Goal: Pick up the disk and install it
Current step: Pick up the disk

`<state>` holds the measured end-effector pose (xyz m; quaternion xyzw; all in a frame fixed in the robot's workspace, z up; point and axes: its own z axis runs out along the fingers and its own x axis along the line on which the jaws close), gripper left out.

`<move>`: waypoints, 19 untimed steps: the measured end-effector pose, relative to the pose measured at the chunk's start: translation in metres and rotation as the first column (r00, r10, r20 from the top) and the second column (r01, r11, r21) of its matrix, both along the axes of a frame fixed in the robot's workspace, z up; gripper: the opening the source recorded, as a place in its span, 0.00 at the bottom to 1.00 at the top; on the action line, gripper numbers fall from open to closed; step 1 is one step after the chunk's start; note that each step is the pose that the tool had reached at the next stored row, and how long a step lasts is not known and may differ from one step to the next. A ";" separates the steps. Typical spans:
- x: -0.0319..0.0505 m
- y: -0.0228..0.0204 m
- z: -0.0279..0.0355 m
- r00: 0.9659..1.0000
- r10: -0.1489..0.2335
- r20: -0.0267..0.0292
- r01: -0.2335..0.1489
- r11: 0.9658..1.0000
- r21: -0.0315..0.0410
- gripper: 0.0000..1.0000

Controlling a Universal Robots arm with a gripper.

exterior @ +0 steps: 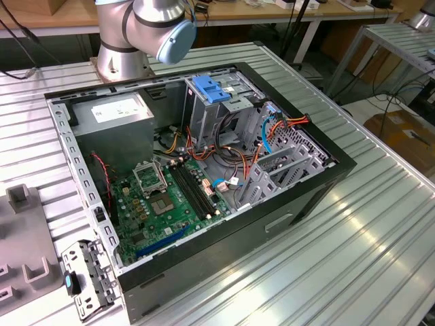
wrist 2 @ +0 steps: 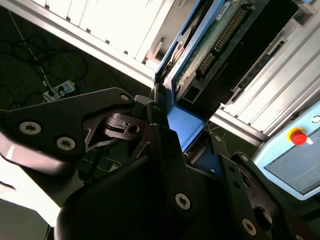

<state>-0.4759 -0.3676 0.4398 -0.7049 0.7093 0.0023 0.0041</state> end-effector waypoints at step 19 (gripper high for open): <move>0.0000 0.0000 0.0198 1.000 0.000 0.000 0.000 1.000 0.000 0.37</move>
